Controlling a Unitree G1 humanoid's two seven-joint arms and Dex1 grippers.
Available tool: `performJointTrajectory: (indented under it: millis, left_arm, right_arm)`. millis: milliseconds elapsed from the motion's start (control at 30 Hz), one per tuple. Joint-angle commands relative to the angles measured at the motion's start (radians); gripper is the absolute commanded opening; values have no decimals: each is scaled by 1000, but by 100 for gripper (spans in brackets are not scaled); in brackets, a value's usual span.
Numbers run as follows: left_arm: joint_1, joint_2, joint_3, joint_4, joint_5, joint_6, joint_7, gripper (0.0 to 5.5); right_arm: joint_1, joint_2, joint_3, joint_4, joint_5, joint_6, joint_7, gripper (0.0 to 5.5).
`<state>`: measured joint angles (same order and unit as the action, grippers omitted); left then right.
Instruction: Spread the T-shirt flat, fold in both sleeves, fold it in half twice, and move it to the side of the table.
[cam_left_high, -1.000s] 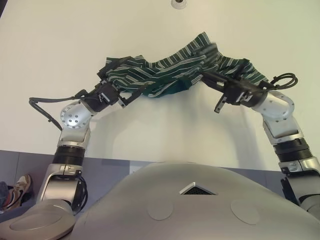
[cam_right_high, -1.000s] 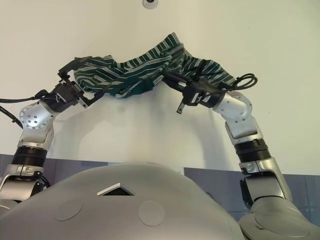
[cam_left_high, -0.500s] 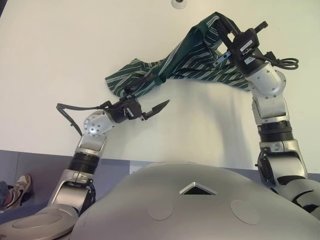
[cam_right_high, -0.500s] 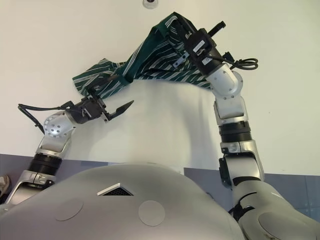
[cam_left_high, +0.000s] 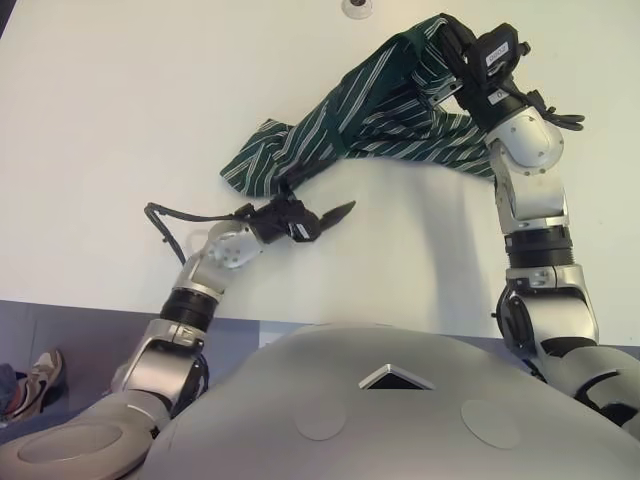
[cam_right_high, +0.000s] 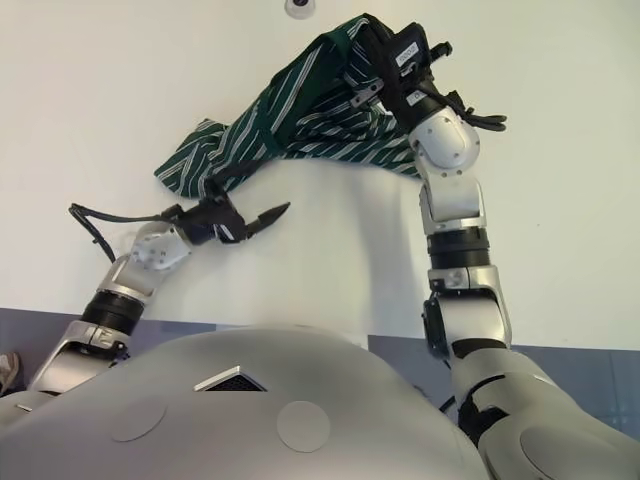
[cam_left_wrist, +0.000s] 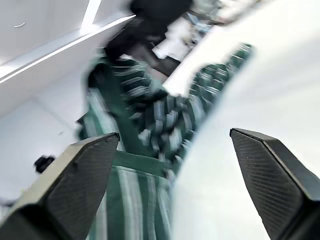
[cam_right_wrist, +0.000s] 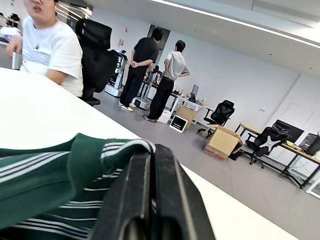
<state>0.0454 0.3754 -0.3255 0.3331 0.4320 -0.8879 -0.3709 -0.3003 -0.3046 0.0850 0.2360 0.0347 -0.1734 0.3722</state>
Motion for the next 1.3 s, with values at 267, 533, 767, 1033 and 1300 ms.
performJointTrajectory:
  millis: [267, 533, 767, 1033, 1300]
  left_arm:
    - [-43, 122, 107, -51, -385, 36, 8, 409]
    - [-206, 106, 293, 115, -559, 256, 48, 409]
    - [-133, 101, 188, 29, -592, 120, -69, 409]
    - [68, 199, 90, -315, -971, 176, -511, 409]
    - [-6, 129, 140, -172, -729, 217, -438, 409]
  right_arm:
    - [-38, -84, 122, 215, -283, -109, -66, 5]
    - [-12, -160, 368, 401, -568, -237, -64, 5]
    - [2, -155, 328, 345, -465, -280, -33, 5]
    - [-16, -148, 328, 398, -482, -268, -65, 5]
    - [-13, -152, 326, 393, -474, -276, -61, 5]
